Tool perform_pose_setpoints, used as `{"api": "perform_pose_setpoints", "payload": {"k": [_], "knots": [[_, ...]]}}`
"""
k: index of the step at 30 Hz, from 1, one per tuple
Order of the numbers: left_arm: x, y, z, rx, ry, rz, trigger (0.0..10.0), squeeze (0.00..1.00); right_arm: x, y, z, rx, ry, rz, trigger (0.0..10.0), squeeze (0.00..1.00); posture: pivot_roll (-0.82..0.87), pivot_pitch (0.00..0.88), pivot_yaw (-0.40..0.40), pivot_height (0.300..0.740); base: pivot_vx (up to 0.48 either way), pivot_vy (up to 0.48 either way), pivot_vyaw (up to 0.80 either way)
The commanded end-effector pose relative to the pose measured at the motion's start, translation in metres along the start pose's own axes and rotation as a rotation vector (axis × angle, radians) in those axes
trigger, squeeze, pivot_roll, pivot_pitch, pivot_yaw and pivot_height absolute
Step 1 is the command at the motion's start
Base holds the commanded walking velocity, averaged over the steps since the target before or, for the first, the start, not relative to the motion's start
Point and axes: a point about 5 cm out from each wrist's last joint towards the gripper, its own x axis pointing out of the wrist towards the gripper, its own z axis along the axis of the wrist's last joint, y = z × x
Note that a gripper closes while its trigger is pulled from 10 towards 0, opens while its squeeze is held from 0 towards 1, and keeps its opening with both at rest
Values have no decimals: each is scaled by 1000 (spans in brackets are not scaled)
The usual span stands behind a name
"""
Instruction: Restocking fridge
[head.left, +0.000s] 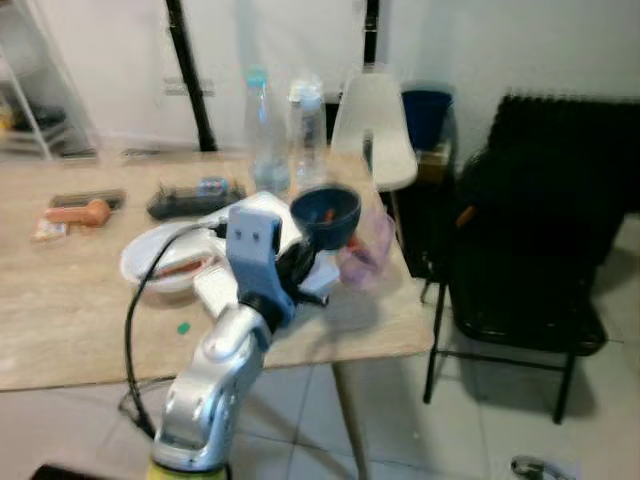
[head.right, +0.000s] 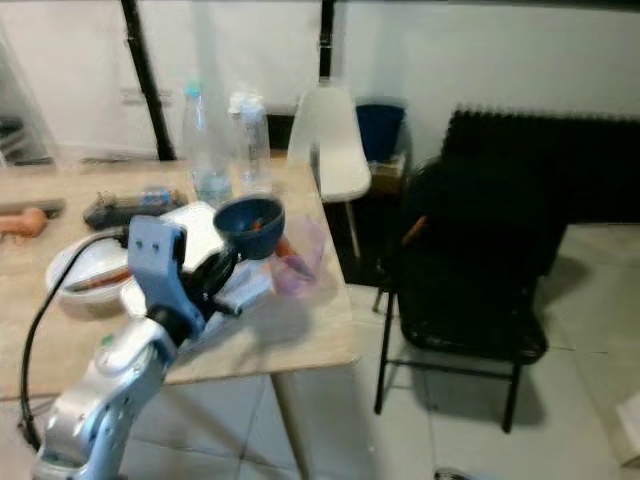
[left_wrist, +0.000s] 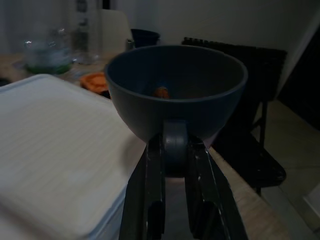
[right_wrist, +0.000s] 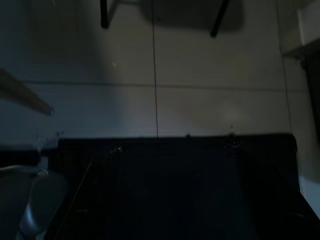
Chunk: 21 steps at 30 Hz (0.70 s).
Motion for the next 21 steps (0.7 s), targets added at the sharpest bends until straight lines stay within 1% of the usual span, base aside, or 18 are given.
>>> {"api": "perform_pose_setpoints", "payload": {"k": [1,9,21], "knots": [[0,-1,2,7,-9,-1,10000,0,0,-1,-2,4,9,-5,10000,192,-101,75,5,740,-270,0,0],[0,0,1,6,-8,2,10000,0,-1,-1,-2,5,10,-6,10000,188,-100,78,6,740,-266,0,0],[0,0,-2,4,5,6,10000,0,-1,0,-2,7,11,-6,10000,188,-100,79,6,740,0,0,0]]}}
